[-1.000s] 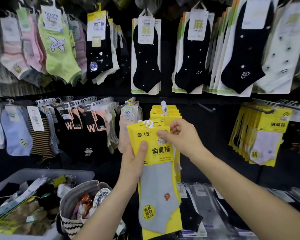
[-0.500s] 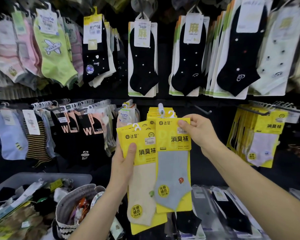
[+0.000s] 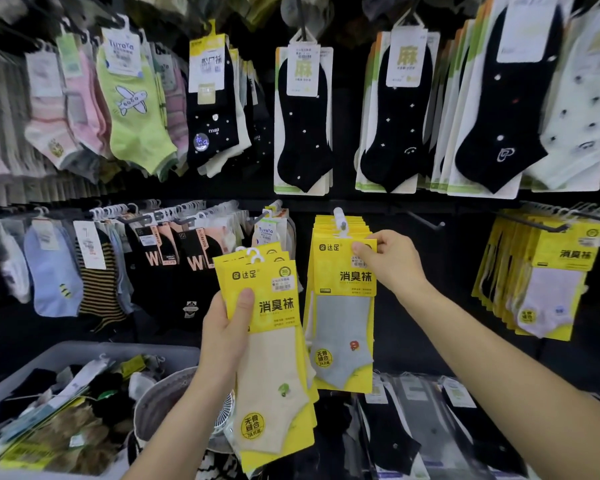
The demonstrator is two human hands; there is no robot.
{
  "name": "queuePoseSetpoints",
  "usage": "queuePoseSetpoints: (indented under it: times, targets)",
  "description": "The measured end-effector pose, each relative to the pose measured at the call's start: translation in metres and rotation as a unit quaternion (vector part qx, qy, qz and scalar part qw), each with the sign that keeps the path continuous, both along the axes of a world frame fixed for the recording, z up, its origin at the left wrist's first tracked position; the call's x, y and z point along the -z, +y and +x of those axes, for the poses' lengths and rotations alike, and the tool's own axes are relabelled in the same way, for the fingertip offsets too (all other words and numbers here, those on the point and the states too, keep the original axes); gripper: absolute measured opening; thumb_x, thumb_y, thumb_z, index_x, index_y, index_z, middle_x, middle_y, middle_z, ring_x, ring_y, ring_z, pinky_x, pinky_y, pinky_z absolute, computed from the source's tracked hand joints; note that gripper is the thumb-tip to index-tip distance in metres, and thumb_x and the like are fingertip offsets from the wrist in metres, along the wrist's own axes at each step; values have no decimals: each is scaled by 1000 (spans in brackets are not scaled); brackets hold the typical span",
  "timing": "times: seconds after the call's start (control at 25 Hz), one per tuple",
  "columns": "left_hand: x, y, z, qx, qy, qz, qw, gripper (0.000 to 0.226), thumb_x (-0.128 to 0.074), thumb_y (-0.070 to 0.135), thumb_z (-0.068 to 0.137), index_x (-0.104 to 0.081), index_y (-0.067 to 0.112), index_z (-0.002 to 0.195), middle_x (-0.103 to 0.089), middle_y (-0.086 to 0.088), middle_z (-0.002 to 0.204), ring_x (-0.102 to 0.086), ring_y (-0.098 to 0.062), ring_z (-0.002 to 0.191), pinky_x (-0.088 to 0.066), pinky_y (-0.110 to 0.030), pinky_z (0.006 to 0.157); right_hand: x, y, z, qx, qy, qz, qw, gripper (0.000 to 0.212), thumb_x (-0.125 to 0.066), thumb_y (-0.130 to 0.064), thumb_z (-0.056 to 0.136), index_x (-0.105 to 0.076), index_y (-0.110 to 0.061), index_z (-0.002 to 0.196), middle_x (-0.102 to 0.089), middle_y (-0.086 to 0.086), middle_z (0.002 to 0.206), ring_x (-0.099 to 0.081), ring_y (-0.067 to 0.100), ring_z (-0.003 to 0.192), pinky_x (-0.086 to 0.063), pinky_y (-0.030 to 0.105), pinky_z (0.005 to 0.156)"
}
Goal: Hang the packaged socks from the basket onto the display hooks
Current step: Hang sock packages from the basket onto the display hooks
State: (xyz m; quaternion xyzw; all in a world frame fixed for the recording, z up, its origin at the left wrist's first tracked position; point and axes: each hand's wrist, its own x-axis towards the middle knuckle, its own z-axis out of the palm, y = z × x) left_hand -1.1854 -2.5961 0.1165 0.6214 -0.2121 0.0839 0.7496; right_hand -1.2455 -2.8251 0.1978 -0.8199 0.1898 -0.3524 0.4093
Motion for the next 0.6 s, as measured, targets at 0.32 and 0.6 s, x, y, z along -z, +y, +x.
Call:
queuePoseSetpoints:
  times: [0.32, 0.6]
  targets:
    - [-12, -45, -31, 88, -62, 3, 994, 33, -53, 34, 85, -61, 27, 116, -69, 2, 112, -66, -16, 101, -56, -26, 77, 7, 37, -31, -76, -1, -79, 994, 56, -68, -65, 57, -50, -25, 92, -55, -9, 79, -52, 4, 70, -47, 26, 64]
    - [-26, -65, -51, 163, -50, -43, 984, 53, -48, 14, 96, -57, 66, 93, -70, 18, 102, -68, -18, 98, -54, -49, 85, 5, 16, -40, -100, -54, 51, 992, 32, -77, -28, 74, -47, -20, 81, -64, 12, 75, -60, 19, 66, -47, 31, 60]
